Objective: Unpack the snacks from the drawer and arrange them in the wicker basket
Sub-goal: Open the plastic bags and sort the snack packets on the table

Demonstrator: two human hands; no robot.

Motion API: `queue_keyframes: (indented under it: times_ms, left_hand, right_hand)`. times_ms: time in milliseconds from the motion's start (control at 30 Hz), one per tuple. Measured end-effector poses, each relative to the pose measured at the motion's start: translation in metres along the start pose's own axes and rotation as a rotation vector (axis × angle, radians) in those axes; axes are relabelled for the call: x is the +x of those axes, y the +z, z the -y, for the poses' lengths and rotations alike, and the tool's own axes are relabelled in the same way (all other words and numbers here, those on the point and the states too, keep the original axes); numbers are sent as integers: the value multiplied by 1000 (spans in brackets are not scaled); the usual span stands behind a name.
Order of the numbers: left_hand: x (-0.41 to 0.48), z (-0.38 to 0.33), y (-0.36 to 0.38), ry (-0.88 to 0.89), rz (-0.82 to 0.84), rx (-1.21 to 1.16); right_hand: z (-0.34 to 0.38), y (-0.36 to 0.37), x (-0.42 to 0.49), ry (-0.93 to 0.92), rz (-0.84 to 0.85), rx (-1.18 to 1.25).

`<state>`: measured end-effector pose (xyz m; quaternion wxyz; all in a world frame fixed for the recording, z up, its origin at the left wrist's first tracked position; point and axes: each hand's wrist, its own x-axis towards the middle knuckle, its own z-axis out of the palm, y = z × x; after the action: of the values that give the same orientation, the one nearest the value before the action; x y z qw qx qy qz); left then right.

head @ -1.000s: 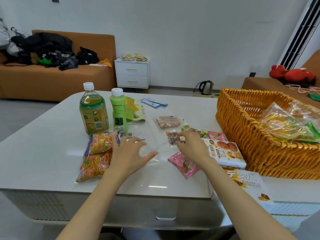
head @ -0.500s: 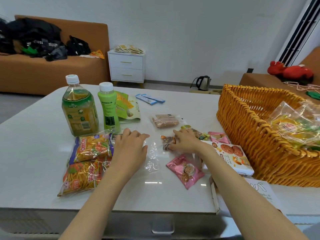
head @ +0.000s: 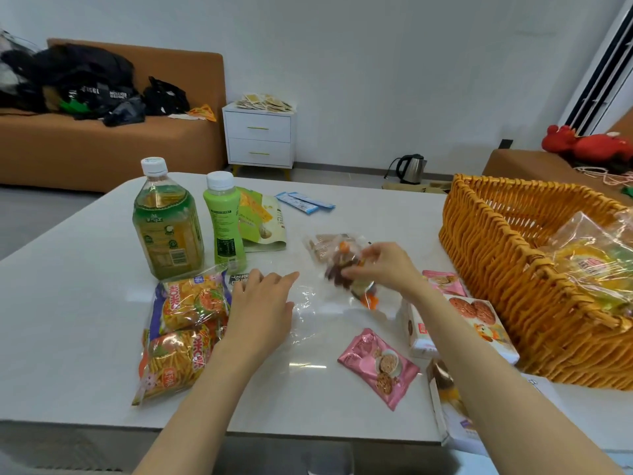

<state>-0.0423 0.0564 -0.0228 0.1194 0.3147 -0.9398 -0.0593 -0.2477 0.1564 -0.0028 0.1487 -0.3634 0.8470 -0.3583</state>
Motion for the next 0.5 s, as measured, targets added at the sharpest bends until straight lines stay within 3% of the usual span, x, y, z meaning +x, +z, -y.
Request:
queue_keyframes:
  times_ms: [100,167,267,433,500]
  left_hand:
    - [1,5,-3,1,-16,-17]
    - [3,10,-5,-2,-36,-36]
    - [9,13,-7,-6,-61,-81]
    - [18,18,-8,-46,-81,-96]
    - [19,19,-8,-51,-73,-99]
  right_hand:
    - [15,-10,22,69,-131,386]
    - [22,-7,44,117,-156,436]
    - [25,3,78,180,-164,343]
    - [12,20,109,293,-38,-5]
    - [8,25,116,305,27,-34]
